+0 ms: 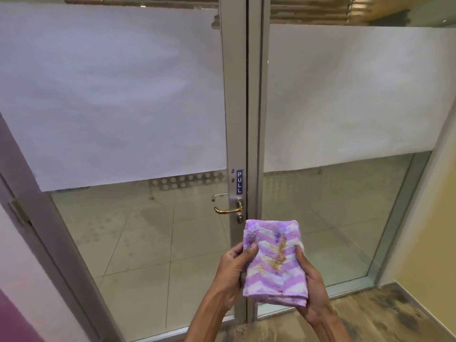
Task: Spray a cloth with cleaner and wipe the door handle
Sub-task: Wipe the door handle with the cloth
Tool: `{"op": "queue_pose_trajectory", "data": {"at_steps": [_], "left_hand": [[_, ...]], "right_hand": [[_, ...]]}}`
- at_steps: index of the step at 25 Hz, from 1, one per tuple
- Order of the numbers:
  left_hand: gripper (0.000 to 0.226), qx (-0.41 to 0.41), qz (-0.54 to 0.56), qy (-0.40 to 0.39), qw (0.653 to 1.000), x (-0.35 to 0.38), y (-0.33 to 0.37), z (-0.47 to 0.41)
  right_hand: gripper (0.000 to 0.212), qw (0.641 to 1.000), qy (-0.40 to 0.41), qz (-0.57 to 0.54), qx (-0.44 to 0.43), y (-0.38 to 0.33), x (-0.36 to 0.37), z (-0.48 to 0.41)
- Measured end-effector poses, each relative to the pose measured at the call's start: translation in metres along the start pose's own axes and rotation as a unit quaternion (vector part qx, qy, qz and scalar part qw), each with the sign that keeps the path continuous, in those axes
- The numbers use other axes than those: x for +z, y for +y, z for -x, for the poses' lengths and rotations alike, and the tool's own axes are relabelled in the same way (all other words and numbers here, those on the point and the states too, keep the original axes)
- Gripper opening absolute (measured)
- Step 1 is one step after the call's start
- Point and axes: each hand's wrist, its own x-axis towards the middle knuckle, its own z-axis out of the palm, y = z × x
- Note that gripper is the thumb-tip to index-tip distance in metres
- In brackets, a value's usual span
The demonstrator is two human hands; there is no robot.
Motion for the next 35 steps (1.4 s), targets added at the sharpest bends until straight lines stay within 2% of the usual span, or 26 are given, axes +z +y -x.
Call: {"op": "queue_pose_trajectory", "data": {"at_steps": [6, 8, 12, 14, 16, 18, 20, 21, 23, 26, 28, 30, 31, 33, 35], "left_hand": [[0.022, 0.015, -0.005, 0.006, 1.000, 0.009, 0.036, -0.099], [0.026, 0.023, -0.042, 0.024, 0.999, 0.008, 0.047, -0.115], [0.054, 0.063, -0.129, 0.116, 0.983, -0.004, 0.065, -0.150], [0.049, 0.094, -0.145, 0.125, 0.977, -0.012, 0.075, -0.168], [0.036, 0.143, -0.223, 0.125, 0.956, -0.013, 0.091, -0.188], [0.027, 0.230, -0.341, 0.127, 0.903, -0.012, 0.115, -0.210], [0.036, 0.320, -0.462, 0.114, 0.819, -0.011, 0.143, -0.239], [0.043, 0.357, -0.523, 0.099, 0.768, -0.010, 0.158, -0.256], [0.048, 0.410, -0.644, 0.066, 0.643, -0.010, 0.190, -0.287], [0.051, 0.467, -0.739, 0.045, 0.482, -0.014, 0.232, -0.326], [0.054, 0.497, -0.773, 0.046, 0.392, -0.020, 0.251, -0.347], [0.053, 0.529, -0.785, 0.042, 0.319, -0.026, 0.262, -0.366], [0.052, 0.542, -0.787, 0.040, 0.293, -0.028, 0.265, -0.375], [0.052, 0.558, -0.785, 0.036, 0.266, -0.034, 0.271, -0.389], [0.052, 0.569, -0.781, 0.038, 0.254, -0.040, 0.275, -0.400]], "right_hand": [[0.064, 0.998, -0.045, -0.031, -0.005, -0.055, -0.007, -0.094], [0.067, 0.998, -0.042, -0.034, -0.010, -0.062, -0.009, -0.115], [0.068, 0.998, -0.045, -0.029, 0.012, -0.072, -0.012, -0.155], [0.069, 0.997, -0.049, -0.052, 0.013, -0.076, -0.016, -0.172], [0.069, 0.997, -0.043, -0.058, 0.004, -0.081, -0.021, -0.185], [0.068, 0.999, -0.028, -0.026, -0.007, -0.087, -0.025, -0.194], [0.066, 1.000, 0.002, 0.010, -0.022, -0.092, -0.029, -0.203], [0.065, 0.999, 0.020, 0.015, -0.037, -0.094, -0.030, -0.209], [0.066, 0.995, 0.061, 0.020, -0.079, -0.100, -0.029, -0.223], [0.058, 0.974, 0.130, 0.076, -0.170, -0.109, -0.016, -0.250], [0.059, 0.935, 0.194, 0.178, -0.240, -0.112, 0.000, -0.269], [0.076, 0.869, 0.258, 0.303, -0.294, -0.109, 0.013, -0.289], [0.082, 0.832, 0.277, 0.361, -0.317, -0.105, 0.016, -0.301], [0.075, 0.761, 0.285, 0.459, -0.359, -0.093, 0.021, -0.326], [0.064, 0.700, 0.271, 0.529, -0.396, -0.082, 0.024, -0.352]]}}
